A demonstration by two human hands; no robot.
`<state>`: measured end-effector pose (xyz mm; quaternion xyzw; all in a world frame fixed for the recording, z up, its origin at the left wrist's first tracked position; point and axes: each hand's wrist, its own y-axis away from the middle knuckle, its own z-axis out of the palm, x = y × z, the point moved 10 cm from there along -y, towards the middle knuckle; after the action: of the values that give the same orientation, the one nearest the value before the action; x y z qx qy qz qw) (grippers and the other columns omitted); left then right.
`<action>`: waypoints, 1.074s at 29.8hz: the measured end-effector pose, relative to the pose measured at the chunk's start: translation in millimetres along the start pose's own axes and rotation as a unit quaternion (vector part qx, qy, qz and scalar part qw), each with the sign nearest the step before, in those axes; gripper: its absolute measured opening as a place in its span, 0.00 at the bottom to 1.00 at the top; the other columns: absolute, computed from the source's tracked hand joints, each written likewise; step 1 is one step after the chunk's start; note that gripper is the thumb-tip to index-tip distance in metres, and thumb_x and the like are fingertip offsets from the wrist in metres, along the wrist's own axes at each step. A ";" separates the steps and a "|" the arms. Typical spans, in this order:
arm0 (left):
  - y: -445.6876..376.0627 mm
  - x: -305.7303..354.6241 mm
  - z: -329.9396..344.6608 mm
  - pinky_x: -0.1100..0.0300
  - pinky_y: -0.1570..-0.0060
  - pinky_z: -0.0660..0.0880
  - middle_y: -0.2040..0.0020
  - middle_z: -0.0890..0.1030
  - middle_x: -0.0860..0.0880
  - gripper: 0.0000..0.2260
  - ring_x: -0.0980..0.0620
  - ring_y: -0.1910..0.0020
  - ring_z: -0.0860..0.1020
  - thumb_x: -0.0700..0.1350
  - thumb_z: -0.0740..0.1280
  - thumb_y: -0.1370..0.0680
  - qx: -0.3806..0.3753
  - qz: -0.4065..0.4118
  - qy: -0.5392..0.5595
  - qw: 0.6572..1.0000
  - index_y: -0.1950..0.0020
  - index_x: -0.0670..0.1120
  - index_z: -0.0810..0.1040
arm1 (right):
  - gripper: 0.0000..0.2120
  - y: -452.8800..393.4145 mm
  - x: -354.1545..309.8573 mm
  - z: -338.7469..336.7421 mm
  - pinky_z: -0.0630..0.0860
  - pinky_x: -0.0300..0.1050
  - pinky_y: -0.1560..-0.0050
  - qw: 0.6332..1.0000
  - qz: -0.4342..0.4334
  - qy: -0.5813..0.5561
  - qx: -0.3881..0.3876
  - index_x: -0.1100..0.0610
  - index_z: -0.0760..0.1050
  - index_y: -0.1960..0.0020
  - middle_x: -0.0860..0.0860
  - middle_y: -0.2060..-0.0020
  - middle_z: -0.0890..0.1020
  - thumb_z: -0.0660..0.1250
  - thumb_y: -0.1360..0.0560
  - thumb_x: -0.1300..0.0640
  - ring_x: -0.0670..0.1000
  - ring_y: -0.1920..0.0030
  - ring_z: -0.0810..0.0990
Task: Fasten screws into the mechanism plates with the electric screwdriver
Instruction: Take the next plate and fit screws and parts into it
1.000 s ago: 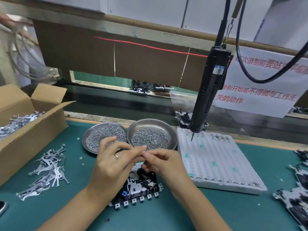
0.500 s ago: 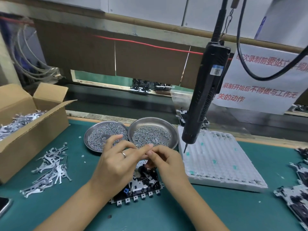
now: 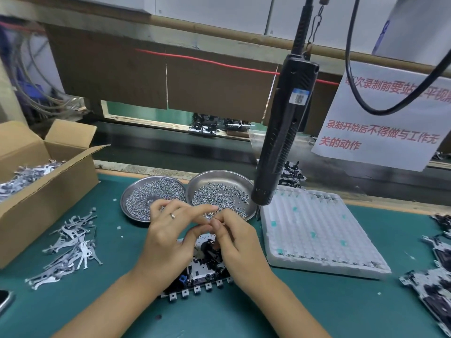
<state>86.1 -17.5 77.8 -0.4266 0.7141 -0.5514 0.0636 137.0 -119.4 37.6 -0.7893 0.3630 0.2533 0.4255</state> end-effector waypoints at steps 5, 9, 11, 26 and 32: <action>0.5 -6.0 -1.9 0.58 0.46 0.62 0.60 0.79 0.61 0.11 0.62 0.57 0.74 0.44 0.67 0.27 0.015 -0.001 -0.031 0.999 0.45 0.54 0.78 | 0.11 2.1 3.4 1.5 0.68 0.49 0.61 0.999 0.032 0.023 0.006 0.45 0.63 0.61 0.42 0.68 0.69 0.53 0.20 0.49 0.45 0.65 0.68; -6.4 -39.3 -18.6 0.55 0.48 0.59 0.61 0.82 0.55 0.06 0.53 0.58 0.75 0.46 0.70 0.28 0.033 -0.039 -0.199 0.979 0.53 0.47 0.84 | 0.12 1.3 9.1 -12.2 0.69 0.49 0.60 0.997 0.058 0.012 0.054 0.52 0.68 0.59 0.44 0.68 0.71 0.56 0.18 0.52 0.48 0.64 0.72; -5.4 -66.6 -20.0 0.54 0.48 0.58 0.61 0.83 0.52 0.05 0.48 0.58 0.77 0.46 0.71 0.28 -0.003 -0.102 -0.246 0.964 0.55 0.47 0.84 | 0.11 0.6 14.0 -18.3 0.69 0.47 0.59 0.994 0.080 0.006 0.070 0.52 0.70 0.59 0.45 0.68 0.73 0.57 0.19 0.51 0.47 0.64 0.72; -0.8 -30.7 13.5 0.70 0.52 0.73 0.58 0.84 0.56 0.07 0.60 0.57 0.81 0.43 0.72 0.32 -0.048 -0.148 0.131 0.979 0.54 0.48 0.84 | 0.06 -0.2 26.2 -11.3 0.74 0.47 0.57 0.975 0.146 -0.164 0.039 0.53 0.81 0.58 0.48 0.65 0.81 0.67 0.24 0.56 0.46 0.64 0.75; 4.9 -34.3 14.0 0.68 0.52 0.74 0.59 0.84 0.56 0.07 0.58 0.56 0.81 0.45 0.71 0.31 -0.027 -0.178 0.158 0.971 0.54 0.50 0.84 | 0.09 -0.1 31.4 -1.6 0.74 0.42 0.63 0.951 0.177 -0.250 0.025 0.60 0.82 0.57 0.53 0.67 0.80 0.66 0.23 0.56 0.47 0.69 0.74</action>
<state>112.9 -4.4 55.3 -0.4558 0.6422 -0.5949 -0.1612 156.3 -132.0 16.3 -0.6126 0.3850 0.5051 0.4705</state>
